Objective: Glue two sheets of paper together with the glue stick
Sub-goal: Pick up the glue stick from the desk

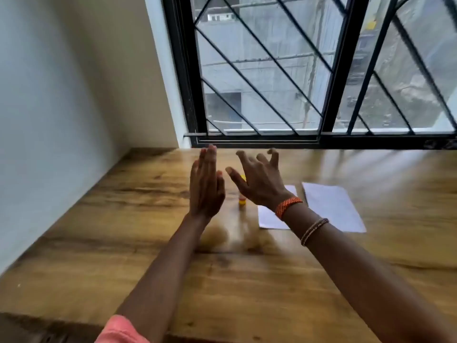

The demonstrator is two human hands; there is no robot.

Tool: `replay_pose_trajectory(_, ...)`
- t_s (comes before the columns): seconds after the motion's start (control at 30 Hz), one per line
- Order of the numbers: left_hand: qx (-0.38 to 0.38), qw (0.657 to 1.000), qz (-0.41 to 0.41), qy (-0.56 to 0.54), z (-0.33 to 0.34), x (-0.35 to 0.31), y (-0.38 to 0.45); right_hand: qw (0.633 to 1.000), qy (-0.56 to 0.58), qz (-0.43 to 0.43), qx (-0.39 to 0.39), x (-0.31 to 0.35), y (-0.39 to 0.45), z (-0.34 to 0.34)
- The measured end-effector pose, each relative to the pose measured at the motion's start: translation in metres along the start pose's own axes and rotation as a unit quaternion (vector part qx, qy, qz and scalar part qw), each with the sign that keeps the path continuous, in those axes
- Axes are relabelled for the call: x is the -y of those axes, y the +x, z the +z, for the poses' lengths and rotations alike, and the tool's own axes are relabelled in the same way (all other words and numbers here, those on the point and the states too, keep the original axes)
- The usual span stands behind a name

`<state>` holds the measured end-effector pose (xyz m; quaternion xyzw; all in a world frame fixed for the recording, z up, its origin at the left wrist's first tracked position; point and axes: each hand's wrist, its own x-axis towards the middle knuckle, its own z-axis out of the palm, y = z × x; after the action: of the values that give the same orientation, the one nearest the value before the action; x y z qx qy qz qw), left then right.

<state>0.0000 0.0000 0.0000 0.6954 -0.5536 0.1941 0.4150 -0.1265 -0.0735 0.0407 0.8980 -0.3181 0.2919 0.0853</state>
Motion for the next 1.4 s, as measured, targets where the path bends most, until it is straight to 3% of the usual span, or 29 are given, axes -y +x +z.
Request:
replay_pose_trajectory(0.07,0.037,0.999,0.001,0.013,0.005,0.004,-0.014,0.999,0.02,-0.024,0.037,0.004,-0.013,0.021)
replay_pose_trajectory(0.17,0.086,0.996,-0.005,0.037,0.007,0.004,-0.026,0.995,0.096,-0.021,0.022,0.004,-0.029,0.04)
replay_pose_trajectory(0.27,0.084,0.996,0.024,0.035,0.004,0.002,-0.033,0.98,0.196,0.028,-0.018,0.001,-0.043,0.047)
replay_pose_trajectory(0.4,0.08,0.99,0.106,0.045,0.011,0.004,-0.033,0.93,0.344,0.119,-0.047,-0.003,-0.043,0.041)
replay_pose_trajectory(0.53,0.037,0.99,0.118,0.068,0.014,0.003,-0.028,0.871,0.464,0.148,-0.065,-0.002,-0.036,0.034)
replay_pose_trajectory(0.77,-0.009,0.991,0.093,0.092,0.008,0.002,-0.022,0.884,0.443,0.141,-0.057,0.001,-0.033,0.028)
replay_pose_trajectory(0.93,0.011,0.992,0.091,0.082,0.009,0.004,-0.017,0.957,0.274,0.01,-0.099,0.005,-0.035,0.03)
replay_pose_trajectory(1.0,0.041,0.992,0.092,0.082,0.008,0.006,-0.017,0.968,0.222,-0.028,-0.111,0.003,-0.036,0.03)
replay_pose_trajectory(1.2,0.06,0.99,0.111,0.067,0.007,0.007,-0.018,0.951,0.289,0.027,-0.104,-0.003,-0.035,0.033)
replay_pose_trajectory(1.4,0.001,0.991,0.116,0.073,0.006,0.003,-0.015,0.924,0.37,0.072,-0.069,0.0,-0.034,0.035)
